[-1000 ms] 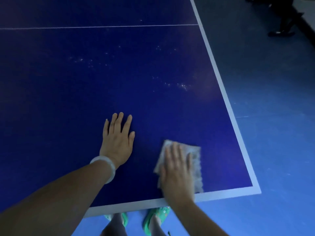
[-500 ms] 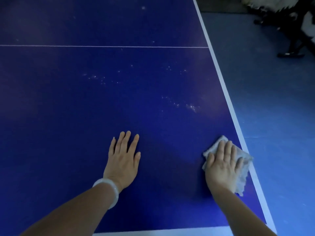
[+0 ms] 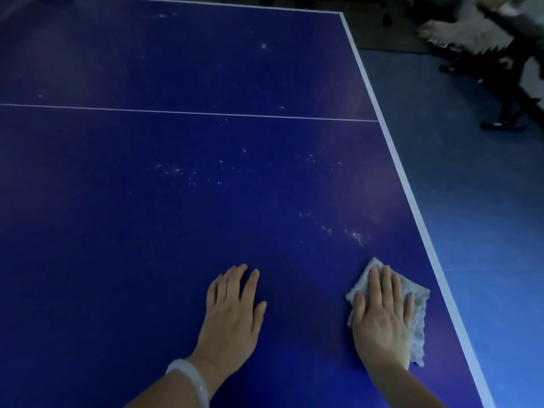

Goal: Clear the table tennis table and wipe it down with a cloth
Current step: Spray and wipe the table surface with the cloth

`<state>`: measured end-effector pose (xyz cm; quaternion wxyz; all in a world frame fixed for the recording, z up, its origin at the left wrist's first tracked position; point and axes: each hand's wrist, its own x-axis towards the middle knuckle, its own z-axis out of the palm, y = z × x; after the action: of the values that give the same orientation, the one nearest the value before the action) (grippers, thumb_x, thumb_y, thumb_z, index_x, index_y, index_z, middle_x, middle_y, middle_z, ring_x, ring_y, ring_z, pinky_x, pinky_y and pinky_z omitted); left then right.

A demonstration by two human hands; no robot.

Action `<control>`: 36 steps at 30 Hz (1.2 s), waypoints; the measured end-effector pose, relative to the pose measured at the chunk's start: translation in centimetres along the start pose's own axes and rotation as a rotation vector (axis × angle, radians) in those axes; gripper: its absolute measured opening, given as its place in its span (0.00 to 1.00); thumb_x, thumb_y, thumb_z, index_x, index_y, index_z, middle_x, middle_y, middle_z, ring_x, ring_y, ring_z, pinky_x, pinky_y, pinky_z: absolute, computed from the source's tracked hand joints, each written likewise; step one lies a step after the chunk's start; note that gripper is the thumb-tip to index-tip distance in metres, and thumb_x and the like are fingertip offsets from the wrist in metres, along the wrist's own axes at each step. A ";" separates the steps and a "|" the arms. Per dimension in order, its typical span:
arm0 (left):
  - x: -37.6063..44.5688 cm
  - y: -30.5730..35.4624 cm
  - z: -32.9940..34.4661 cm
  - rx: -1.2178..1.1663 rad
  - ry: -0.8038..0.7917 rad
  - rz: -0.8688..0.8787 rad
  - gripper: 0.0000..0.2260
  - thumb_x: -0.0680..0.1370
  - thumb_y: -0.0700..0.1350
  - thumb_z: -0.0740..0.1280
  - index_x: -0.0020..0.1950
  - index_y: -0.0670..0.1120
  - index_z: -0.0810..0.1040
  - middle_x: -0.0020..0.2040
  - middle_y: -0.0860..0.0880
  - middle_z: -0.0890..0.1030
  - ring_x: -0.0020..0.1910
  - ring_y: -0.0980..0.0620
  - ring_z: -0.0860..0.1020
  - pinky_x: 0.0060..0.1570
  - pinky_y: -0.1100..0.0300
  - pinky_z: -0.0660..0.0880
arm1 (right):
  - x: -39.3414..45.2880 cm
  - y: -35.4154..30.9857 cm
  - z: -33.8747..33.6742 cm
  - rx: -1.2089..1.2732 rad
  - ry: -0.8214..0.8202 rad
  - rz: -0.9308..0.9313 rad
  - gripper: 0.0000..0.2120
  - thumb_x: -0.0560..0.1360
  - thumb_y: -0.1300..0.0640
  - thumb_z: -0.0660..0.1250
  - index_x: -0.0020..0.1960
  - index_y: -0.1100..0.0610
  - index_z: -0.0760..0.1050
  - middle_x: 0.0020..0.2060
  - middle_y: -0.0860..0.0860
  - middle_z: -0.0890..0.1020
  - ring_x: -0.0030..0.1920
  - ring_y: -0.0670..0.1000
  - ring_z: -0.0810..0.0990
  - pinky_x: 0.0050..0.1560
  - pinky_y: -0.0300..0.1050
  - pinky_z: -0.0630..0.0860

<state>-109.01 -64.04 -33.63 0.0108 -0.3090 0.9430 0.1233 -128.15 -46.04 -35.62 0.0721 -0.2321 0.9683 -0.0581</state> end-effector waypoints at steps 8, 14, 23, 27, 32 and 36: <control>10.6 1.9 0.4 0.006 -0.009 -0.329 0.31 0.81 0.60 0.41 0.80 0.44 0.46 0.79 0.38 0.47 0.78 0.40 0.44 0.75 0.39 0.43 | 0.2 -0.5 -0.2 -0.037 0.007 0.033 0.33 0.75 0.41 0.31 0.78 0.50 0.39 0.78 0.45 0.40 0.78 0.46 0.36 0.77 0.53 0.35; 10.4 2.3 1.2 0.074 0.023 -0.326 0.33 0.79 0.60 0.41 0.78 0.40 0.54 0.77 0.34 0.55 0.77 0.36 0.51 0.73 0.35 0.49 | 4.5 0.4 -0.5 -0.011 0.036 0.110 0.31 0.78 0.42 0.35 0.79 0.50 0.40 0.79 0.47 0.42 0.78 0.47 0.38 0.77 0.54 0.36; 10.8 2.7 1.7 0.094 0.070 -0.349 0.32 0.79 0.58 0.43 0.77 0.40 0.59 0.76 0.34 0.60 0.77 0.36 0.55 0.73 0.35 0.53 | 22.1 -1.3 -3.0 0.024 0.026 0.103 0.28 0.83 0.47 0.42 0.80 0.52 0.42 0.80 0.50 0.44 0.79 0.51 0.40 0.77 0.56 0.37; 10.7 2.7 1.9 0.122 0.080 -0.365 0.32 0.80 0.59 0.43 0.77 0.41 0.59 0.76 0.35 0.60 0.77 0.37 0.55 0.73 0.36 0.54 | 24.4 -5.7 -2.3 -0.025 -0.031 -0.311 0.27 0.82 0.45 0.36 0.79 0.50 0.39 0.78 0.48 0.41 0.78 0.49 0.37 0.76 0.53 0.33; 10.8 2.8 1.9 0.136 0.079 -0.383 0.32 0.80 0.59 0.42 0.77 0.42 0.57 0.76 0.36 0.60 0.77 0.38 0.54 0.74 0.37 0.53 | 24.0 -1.6 -2.1 -0.134 -0.043 -0.647 0.28 0.80 0.44 0.32 0.79 0.50 0.39 0.79 0.46 0.41 0.78 0.46 0.36 0.77 0.51 0.35; 10.8 2.9 1.9 0.130 0.080 -0.390 0.32 0.80 0.59 0.42 0.77 0.42 0.58 0.76 0.37 0.60 0.77 0.39 0.55 0.74 0.37 0.54 | 27.0 1.0 -3.6 -0.064 -0.054 -0.227 0.27 0.83 0.48 0.39 0.79 0.51 0.40 0.79 0.49 0.43 0.78 0.48 0.39 0.77 0.55 0.37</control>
<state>-119.52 -67.59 -35.83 0.0171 -0.4891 0.8709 0.0457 -153.03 -57.23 -35.24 0.0835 -0.3441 0.9348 -0.0287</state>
